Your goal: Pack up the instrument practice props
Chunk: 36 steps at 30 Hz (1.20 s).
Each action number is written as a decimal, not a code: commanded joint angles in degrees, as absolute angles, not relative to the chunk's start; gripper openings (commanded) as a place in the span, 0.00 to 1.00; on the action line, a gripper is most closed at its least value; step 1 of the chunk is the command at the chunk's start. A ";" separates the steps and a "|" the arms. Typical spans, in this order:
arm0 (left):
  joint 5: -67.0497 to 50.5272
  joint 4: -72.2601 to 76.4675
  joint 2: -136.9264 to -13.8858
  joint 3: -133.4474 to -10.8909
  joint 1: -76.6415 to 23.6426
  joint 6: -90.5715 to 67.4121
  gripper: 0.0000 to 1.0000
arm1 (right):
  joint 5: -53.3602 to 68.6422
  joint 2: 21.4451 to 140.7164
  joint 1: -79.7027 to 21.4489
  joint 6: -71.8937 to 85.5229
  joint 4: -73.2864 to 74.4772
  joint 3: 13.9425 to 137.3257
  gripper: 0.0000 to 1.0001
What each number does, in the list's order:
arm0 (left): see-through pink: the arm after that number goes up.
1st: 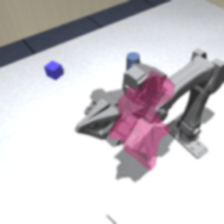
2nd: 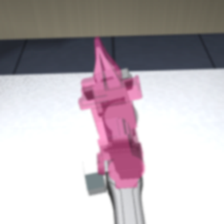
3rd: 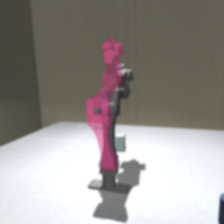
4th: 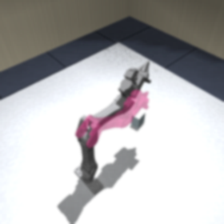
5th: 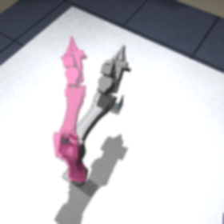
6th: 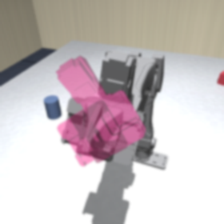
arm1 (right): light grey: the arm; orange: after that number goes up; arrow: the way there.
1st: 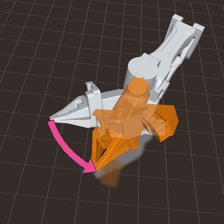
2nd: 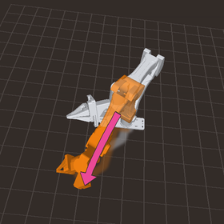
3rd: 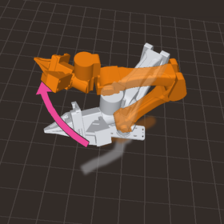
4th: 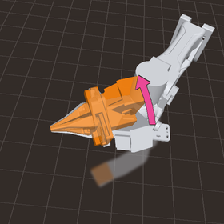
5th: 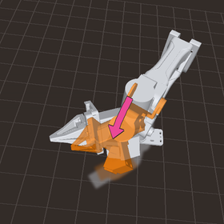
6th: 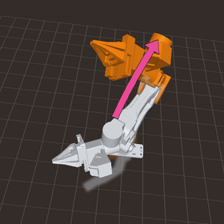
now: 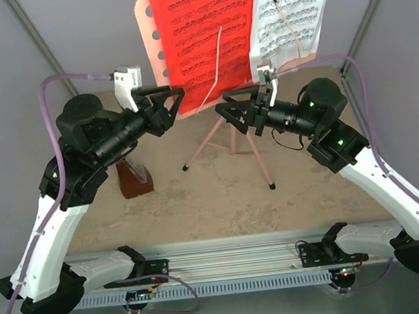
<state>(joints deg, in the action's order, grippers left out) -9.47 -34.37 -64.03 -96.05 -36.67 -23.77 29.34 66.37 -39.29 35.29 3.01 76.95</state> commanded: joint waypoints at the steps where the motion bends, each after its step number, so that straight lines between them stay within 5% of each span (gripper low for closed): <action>1: -6.39 -34.84 -63.65 -97.43 -36.91 -22.44 0.49 | 28.92 66.38 -40.06 34.55 2.08 78.91 0.68; 26: -9.21 -31.35 -65.55 -96.85 -36.99 -21.85 0.48 | 23.14 72.77 -40.61 33.88 0.31 86.53 0.58; 36: -10.03 -29.38 -65.95 -96.52 -36.99 -21.72 0.29 | 19.56 74.06 -40.61 33.59 -2.31 87.19 0.39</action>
